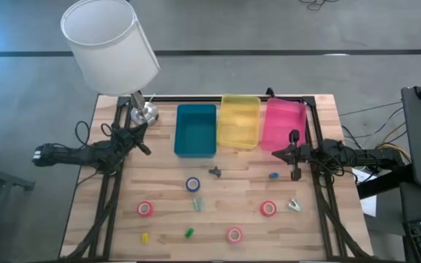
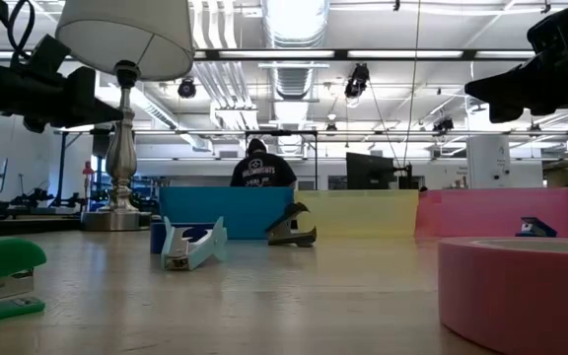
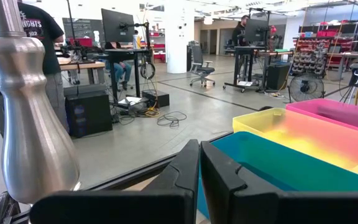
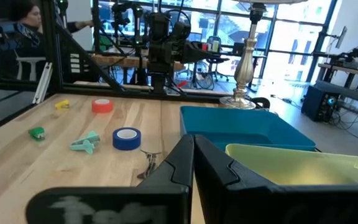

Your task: Pick and place Stapler, Stapler remover, tape

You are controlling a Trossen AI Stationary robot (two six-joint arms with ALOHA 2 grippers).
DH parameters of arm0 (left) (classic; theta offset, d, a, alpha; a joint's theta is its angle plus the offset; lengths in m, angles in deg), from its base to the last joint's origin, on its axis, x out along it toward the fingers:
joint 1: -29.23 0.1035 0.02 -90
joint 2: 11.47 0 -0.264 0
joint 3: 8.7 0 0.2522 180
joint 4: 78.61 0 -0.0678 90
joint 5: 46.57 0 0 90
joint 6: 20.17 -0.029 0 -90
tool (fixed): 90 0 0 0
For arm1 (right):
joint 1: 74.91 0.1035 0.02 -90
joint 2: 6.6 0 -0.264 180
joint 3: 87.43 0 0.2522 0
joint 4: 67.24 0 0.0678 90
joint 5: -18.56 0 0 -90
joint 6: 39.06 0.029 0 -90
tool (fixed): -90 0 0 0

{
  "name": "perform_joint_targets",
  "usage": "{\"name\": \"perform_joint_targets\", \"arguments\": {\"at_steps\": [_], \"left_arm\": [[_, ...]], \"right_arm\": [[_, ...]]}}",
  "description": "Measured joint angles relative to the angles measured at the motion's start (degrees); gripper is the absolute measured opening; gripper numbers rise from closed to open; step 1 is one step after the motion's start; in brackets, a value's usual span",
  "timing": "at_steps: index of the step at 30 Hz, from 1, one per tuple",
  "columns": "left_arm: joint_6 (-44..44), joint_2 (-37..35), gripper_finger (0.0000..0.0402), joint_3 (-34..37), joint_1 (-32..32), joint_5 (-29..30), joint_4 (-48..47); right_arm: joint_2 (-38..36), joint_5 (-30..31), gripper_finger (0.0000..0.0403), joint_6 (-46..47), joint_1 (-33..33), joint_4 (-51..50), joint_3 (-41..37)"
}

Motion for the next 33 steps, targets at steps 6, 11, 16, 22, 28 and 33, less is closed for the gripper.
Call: {"name": "perform_joint_targets", "arguments": {"at_steps": [6,11,16,22,28,33], "left_arm": [[0.00,0.00,0.0020,0.00,0.02,0.00,0.01],[0.27,0.00,0.0020,0.00,0.01,0.00,0.03],[2.97,0.00,0.0020,0.00,0.02,0.00,0.06],[2.73,0.00,0.0019,0.00,0.07,1.12,1.34],[4.68,0.10,0.0021,0.00,0.07,0.81,1.13],[5.73,0.26,0.0019,-0.17,0.07,0.32,1.20]], "right_arm": [[-0.01,-0.01,0.0009,-0.09,0.00,-0.01,0.01],[0.00,-0.25,0.0009,12.83,0.04,0.44,0.00],[0.00,-0.07,0.0008,22.48,0.04,5.29,0.01],[-0.02,-0.04,0.0009,22.69,0.04,10.37,0.02],[-0.02,0.15,0.0009,16.55,0.02,11.30,0.02],[-0.02,6.51,0.0009,6.65,0.02,12.55,0.00]]}}
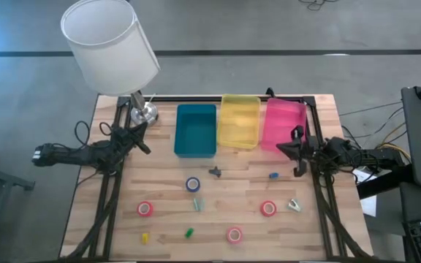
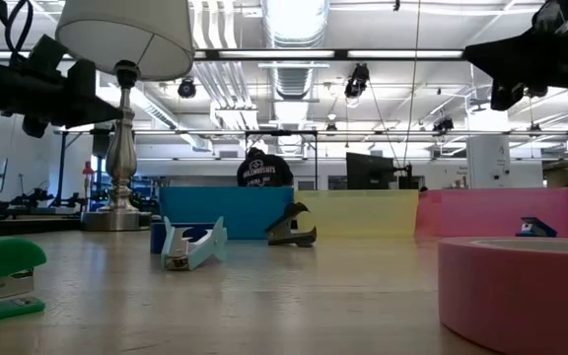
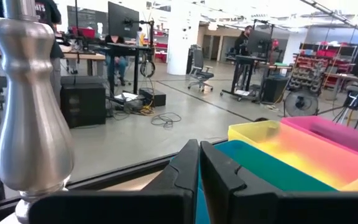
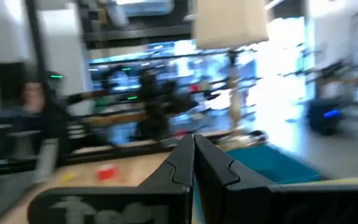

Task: Pick and place Stapler, Stapler remover, tape
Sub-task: Put the yellow stapler into the blue bin

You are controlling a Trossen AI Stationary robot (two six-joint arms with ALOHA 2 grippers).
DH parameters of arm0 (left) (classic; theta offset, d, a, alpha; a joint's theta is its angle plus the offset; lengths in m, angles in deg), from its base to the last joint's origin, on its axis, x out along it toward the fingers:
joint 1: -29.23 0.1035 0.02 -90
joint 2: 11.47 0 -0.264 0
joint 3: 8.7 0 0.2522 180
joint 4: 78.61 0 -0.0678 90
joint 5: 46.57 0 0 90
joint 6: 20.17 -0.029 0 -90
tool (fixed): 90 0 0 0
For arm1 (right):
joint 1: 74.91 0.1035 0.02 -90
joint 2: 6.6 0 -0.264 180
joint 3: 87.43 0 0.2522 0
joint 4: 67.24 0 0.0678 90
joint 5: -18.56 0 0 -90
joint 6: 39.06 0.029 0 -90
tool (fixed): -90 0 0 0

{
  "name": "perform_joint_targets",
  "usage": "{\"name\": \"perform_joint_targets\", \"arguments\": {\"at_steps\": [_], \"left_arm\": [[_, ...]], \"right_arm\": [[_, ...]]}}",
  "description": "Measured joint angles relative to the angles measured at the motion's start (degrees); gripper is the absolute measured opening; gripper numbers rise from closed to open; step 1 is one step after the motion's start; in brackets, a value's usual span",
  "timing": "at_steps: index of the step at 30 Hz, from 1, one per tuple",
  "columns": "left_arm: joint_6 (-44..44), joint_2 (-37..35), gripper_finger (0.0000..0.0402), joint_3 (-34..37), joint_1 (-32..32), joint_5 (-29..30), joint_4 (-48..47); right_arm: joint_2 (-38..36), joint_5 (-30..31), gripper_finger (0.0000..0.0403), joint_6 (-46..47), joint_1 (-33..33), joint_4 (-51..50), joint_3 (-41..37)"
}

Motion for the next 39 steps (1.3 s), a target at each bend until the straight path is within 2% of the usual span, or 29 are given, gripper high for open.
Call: {"name": "perform_joint_targets", "arguments": {"at_steps": [4,6,8,9,11,17,23,28,32,36,39], "left_arm": [[-0.23,0.00,0.0021,-0.26,0.00,-1.37,0.03],[-1.67,0.00,0.0023,-0.63,0.00,-6.98,0.05],[-3.90,0.00,0.0031,-1.15,0.00,-15.11,0.15],[-4.15,0.06,0.0037,-1.53,-0.03,-17.73,0.23],[-3.82,0.17,0.0055,-2.49,-0.03,-18.95,0.58],[-3.01,0.82,0.0138,-6.08,0.00,-23.07,0.56],[-1.68,4.06,0.0203,-11.80,0.00,-29.24,-3.12],[1.89,10.72,0.0209,-22.78,-0.11,-31.67,-18.07],[6.30,20.67,0.0203,-32.71,-1.05,-32.40,-29.67],[7.73,31.19,0.0202,-40.91,-2.91,-36.89,-35.58],[11.93,37.53,0.0202,-46.01,-5.27,-39.85,-38.74]], "right_arm": [[0.02,11.25,0.0009,-2.86,0.00,1.41,0.00],[0.05,16.87,0.0009,-3.08,-0.07,2.43,0.00],[0.04,19.01,0.0009,-3.88,-0.07,3.83,0.00],[0.05,18.93,0.0009,-4.40,-0.07,4.77,0.00],[0.06,17.15,0.0009,-5.77,-0.07,6.65,0.00],[0.06,7.40,0.0027,-11.90,-0.02,8.93,0.75],[0.04,6.96,0.0080,-12.97,-0.02,8.97,2.51],[0.07,7.04,0.0121,-17.02,-0.02,9.02,3.87],[0.09,7.04,0.0139,-18.55,-0.02,9.05,4.69],[0.09,7.04,0.0145,-19.06,-0.02,9.02,4.79],[0.09,7.04,0.0146,-19.19,-0.02,9.04,4.79]]}}
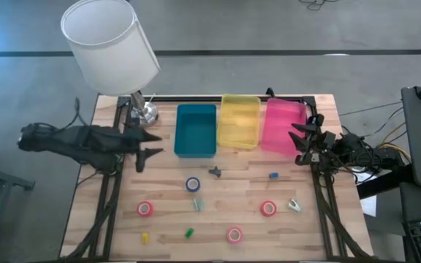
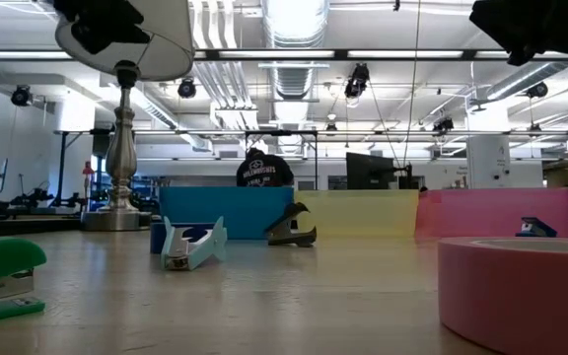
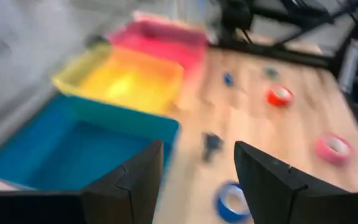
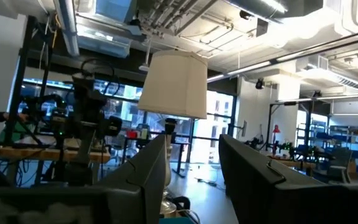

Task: Pick and place Stapler, Stapler remover, tape
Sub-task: Put the yellow stapler into the blue bin

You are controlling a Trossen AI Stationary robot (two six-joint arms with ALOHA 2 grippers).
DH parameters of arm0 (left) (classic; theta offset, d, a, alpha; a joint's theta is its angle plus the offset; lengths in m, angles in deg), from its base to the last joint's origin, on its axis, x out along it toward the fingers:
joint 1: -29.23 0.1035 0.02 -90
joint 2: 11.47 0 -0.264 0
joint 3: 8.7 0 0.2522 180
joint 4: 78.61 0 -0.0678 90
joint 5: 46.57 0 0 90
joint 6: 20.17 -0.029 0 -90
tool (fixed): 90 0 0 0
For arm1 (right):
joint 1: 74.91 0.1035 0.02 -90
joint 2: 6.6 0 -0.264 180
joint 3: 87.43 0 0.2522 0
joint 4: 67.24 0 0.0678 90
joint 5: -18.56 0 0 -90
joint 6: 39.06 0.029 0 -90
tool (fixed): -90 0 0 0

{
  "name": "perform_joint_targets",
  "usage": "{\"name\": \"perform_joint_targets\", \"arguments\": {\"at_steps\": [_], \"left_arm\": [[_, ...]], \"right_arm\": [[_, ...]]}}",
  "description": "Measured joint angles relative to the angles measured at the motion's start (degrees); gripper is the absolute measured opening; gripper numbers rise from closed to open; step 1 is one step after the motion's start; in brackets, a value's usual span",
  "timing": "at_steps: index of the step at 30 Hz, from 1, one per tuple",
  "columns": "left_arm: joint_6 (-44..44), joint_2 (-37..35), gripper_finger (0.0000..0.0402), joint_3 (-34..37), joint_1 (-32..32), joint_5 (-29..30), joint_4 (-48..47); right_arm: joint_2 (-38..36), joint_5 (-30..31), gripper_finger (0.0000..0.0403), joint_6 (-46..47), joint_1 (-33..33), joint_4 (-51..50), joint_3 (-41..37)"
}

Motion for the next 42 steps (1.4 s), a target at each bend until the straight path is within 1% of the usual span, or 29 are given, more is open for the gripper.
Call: {"name": "perform_joint_targets", "arguments": {"at_steps": [4,9,13,16,19,22,25,27,29,32,36,38,42], "left_arm": [[10.22,6.70,0.0202,-3.65,-5.12,-2.31,-3.28],[22.07,13.68,0.0202,-4.03,-13.51,-1.96,-3.34],[34.73,19.43,0.0202,-3.83,-19.36,-1.82,-3.76],[43.75,23.08,0.0202,-4.49,-23.72,-3.30,-3.36],[53.07,27.01,0.0202,-5.46,-27.61,-6.11,-3.80],[63.44,30.64,0.0202,-6.49,-31.56,-7.59,-3.30],[75.68,34.66,0.0202,-6.78,-35.09,-9.48,-3.70],[85.31,37.16,0.0202,-6.87,-36.91,-11.88,-2.71],[93.10,39.71,0.0202,-6.89,-38.22,-15.23,-1.90],[99.38,43.20,0.0202,-6.91,-39.38,-21.51,1.81],[106.75,47.21,0.0202,-6.91,-40.22,-28.34,3.23],[108.05,48.90,0.0202,-6.91,-40.65,-29.60,3.92],[108.68,51.47,0.0202,-6.91,-40.68,-29.67,5.86]], "right_arm": [[0.00,0.00,0.0144,-1.54,0.00,0.00,0.00],[0.04,-0.07,0.0146,-2.32,0.04,-0.19,0.00],[0.53,-0.09,0.0141,-2.32,0.04,-0.26,0.00],[0.68,-0.09,0.0136,-2.34,0.04,-0.39,-0.02],[0.68,-0.09,0.0131,-2.39,0.04,-0.35,-0.02],[0.68,-0.09,0.0128,-3.70,0.02,-0.37,-0.04],[0.68,-0.08,0.0128,-4.45,0.02,-0.33,-0.04],[0.68,-0.07,0.0130,-5.02,0.02,-0.19,-0.05],[0.68,-0.09,0.0133,-6.47,0.02,-0.02,-0.07],[0.68,-0.09,0.0136,-8.31,0.02,0.29,-0.07],[0.68,-0.12,0.0135,-10.73,0.00,2.52,-0.09],[0.68,-0.14,0.0132,-11.46,0.00,3.61,-0.09],[0.68,-0.15,0.0128,-13.11,0.00,4.20,-0.09]]}}
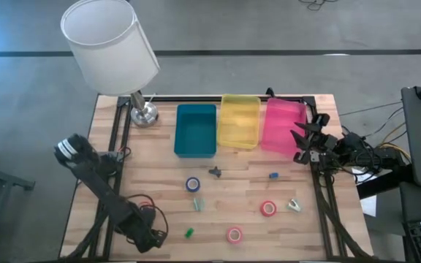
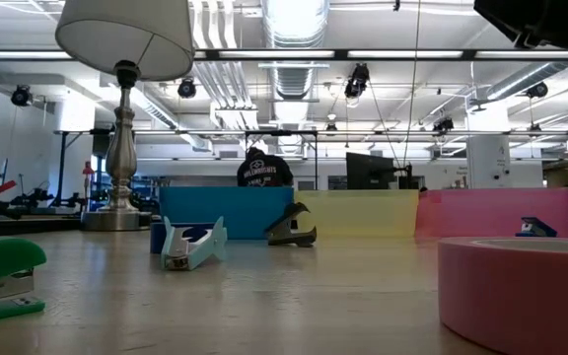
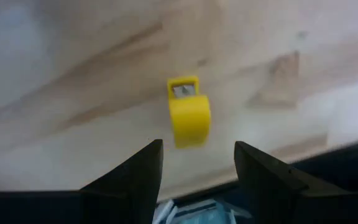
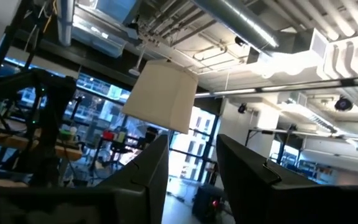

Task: Pick and place Stapler, Stapler remover, tape
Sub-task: Put the yellow stapler into the blue bin

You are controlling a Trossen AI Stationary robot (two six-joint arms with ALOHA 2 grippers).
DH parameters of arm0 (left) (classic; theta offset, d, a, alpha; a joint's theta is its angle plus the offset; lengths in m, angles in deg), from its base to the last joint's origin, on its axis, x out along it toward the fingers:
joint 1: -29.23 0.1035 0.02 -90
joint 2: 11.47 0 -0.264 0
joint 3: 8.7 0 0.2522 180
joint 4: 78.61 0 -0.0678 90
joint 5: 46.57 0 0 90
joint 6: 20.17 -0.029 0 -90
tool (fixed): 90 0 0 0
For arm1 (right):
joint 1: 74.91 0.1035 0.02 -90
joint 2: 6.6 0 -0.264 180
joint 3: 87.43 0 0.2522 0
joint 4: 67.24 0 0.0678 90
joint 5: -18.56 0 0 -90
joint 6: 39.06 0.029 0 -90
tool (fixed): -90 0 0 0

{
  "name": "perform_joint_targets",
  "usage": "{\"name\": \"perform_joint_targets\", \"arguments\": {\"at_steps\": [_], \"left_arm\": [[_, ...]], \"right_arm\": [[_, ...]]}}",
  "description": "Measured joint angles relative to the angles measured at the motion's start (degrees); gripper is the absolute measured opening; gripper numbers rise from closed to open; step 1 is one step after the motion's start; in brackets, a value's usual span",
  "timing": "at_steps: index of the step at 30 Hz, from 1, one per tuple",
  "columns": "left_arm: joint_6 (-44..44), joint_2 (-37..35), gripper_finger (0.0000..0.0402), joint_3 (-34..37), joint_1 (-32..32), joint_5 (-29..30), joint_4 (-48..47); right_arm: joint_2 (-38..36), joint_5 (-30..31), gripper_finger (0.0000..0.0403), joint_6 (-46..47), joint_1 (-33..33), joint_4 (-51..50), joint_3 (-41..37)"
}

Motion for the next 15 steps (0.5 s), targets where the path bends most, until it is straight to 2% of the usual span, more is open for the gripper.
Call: {"name": "perform_joint_targets", "arguments": {"at_steps": [9,15], "left_arm": [[-1.14,2.56,0.0195,-0.07,-0.02,1.41,-0.59],[-1.95,2.26,0.0138,-0.03,0.10,1.53,-1.60]], "right_arm": [[0.02,-0.04,0.0134,-1.84,0.00,2.00,0.00],[0.61,-0.07,0.0130,-1.76,0.00,2.03,0.00]]}}
